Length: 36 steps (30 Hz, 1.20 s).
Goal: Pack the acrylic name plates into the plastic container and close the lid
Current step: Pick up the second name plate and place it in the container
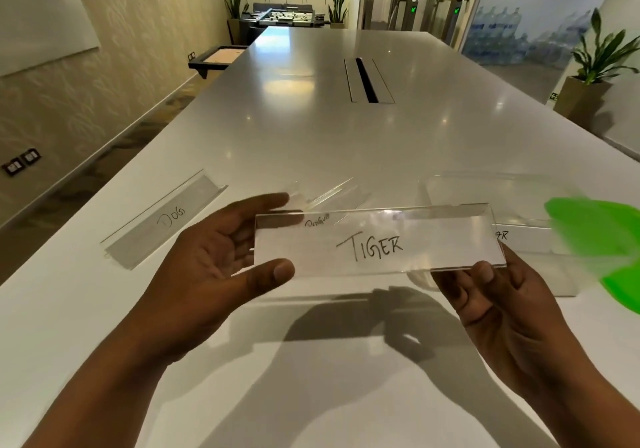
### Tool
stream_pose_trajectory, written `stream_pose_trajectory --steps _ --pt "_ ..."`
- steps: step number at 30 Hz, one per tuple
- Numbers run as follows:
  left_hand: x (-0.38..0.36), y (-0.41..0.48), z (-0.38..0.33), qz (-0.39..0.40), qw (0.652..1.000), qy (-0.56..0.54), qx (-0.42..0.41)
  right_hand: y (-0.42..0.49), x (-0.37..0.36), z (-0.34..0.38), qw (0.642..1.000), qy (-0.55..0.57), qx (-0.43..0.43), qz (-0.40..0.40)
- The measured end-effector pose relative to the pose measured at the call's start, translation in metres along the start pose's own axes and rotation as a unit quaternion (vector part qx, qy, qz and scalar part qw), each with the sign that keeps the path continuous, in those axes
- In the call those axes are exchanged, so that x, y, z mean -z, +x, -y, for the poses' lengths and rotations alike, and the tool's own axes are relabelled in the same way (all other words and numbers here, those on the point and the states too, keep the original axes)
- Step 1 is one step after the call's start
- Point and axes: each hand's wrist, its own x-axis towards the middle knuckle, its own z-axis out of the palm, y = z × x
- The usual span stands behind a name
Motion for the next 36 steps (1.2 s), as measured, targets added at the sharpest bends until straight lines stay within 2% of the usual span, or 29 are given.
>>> stream_pose_trajectory --steps 6,10,19,36 --pt "-0.006 0.007 0.001 -0.052 0.997 -0.045 -0.030 0.008 0.003 0.006 1.000 0.004 0.000 -0.031" --pt "-0.007 0.009 0.000 -0.070 0.995 -0.053 -0.039 0.012 0.002 0.010 1.000 -0.019 0.011 -0.014" --pt "-0.008 0.012 -0.001 -0.082 0.994 -0.055 -0.036 0.017 -0.002 0.016 0.999 -0.037 0.034 0.010" --pt "-0.009 0.012 -0.003 -0.076 0.992 -0.083 -0.050 0.016 -0.001 0.017 0.998 -0.058 -0.004 0.015"
